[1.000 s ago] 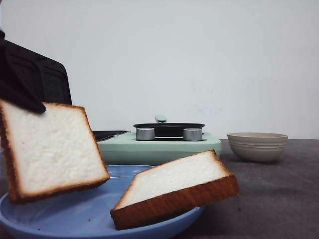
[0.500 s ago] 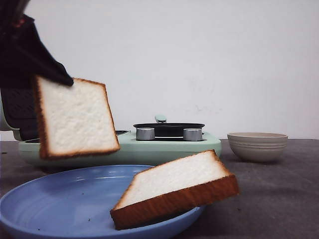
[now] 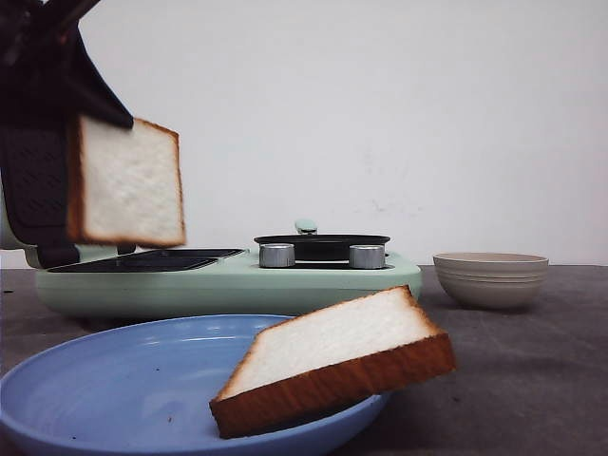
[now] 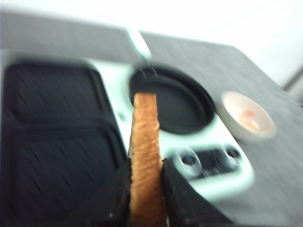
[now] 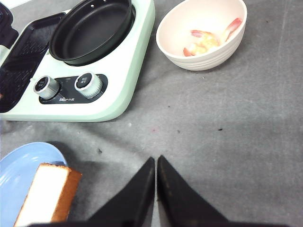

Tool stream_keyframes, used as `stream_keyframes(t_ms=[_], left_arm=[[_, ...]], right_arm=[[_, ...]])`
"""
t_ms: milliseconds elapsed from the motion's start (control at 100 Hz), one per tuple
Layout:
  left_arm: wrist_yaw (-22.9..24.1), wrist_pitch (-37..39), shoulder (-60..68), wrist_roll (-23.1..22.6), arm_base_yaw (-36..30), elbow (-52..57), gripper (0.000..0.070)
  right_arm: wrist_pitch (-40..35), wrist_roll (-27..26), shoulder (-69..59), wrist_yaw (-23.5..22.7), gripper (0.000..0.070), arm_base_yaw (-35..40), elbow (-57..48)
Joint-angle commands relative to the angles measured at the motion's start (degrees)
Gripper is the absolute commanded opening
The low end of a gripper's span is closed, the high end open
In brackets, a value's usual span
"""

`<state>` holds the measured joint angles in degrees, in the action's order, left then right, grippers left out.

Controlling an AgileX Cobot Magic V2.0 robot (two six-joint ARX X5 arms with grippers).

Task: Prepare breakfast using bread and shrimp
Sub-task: 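Carry the bread to the farther press plate and release it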

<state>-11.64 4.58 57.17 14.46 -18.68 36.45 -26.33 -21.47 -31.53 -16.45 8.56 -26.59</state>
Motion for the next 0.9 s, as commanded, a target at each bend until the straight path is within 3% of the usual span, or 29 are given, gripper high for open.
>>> stream_keyframes(t_ms=[0, 890], left_arm=[[1.77, 0.90, 1.51, -5.14, -0.31, 3.08, 0.0003], [17.42, -3.43, 36.92, -34.21, 0.07, 36.72, 0.0002]], right_arm=[[0.57, 0.07, -0.20, -0.07, 0.0000, 0.04, -0.55], [0.52, 2.12, -0.20, -0.04, 0.0000, 0.04, -0.55]])
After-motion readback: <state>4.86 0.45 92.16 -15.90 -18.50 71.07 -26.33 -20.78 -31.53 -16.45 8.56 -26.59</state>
